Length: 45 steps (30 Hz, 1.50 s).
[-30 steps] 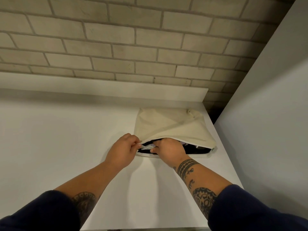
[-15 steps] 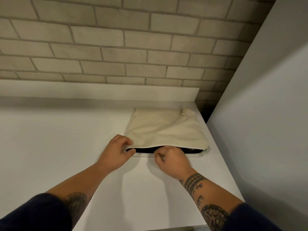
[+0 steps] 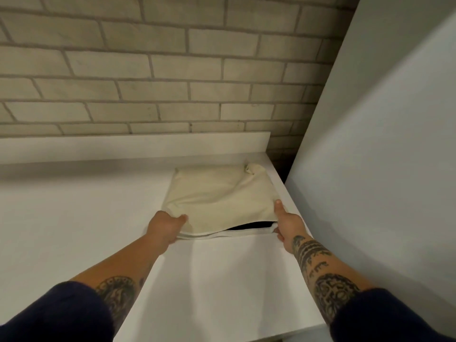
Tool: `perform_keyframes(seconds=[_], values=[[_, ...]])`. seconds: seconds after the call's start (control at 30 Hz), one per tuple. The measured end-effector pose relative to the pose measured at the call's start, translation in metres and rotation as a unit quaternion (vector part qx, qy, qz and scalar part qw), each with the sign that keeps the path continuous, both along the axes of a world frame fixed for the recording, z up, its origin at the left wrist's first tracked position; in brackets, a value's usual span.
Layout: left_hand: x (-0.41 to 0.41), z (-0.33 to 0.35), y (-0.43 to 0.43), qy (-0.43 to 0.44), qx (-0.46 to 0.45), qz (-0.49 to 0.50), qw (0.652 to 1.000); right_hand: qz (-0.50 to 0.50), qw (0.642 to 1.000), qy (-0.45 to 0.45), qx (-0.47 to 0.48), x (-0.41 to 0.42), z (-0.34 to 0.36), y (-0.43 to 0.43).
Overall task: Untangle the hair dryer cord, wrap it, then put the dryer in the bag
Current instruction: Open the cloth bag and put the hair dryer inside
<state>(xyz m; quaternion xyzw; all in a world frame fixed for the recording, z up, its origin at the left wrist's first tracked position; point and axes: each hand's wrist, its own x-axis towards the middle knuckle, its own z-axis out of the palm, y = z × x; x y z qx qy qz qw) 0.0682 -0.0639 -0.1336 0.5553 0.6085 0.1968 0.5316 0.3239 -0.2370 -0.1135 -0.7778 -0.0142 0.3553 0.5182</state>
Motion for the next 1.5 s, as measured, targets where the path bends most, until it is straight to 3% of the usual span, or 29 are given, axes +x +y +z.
perform_keyframes(seconds=[0.23,0.67,1.37,1.5], values=[[-0.013,0.003,0.009,-0.063,-0.038,0.035,0.997,-0.036,0.995,0.024,0.09,-0.001,0.004,0.007],[-0.018,0.066,0.035,-0.256,0.04,0.11,0.96,-0.095,0.966,-0.008,0.238,-0.008,0.082,0.058],[-0.005,0.156,0.058,-0.367,0.097,0.142,0.914,-0.081,0.923,-0.03,0.376,-0.008,0.162,0.054],[-0.01,0.154,0.063,-0.356,0.074,0.174,0.915,-0.044,0.936,-0.044,0.348,-0.01,0.159,0.053]])
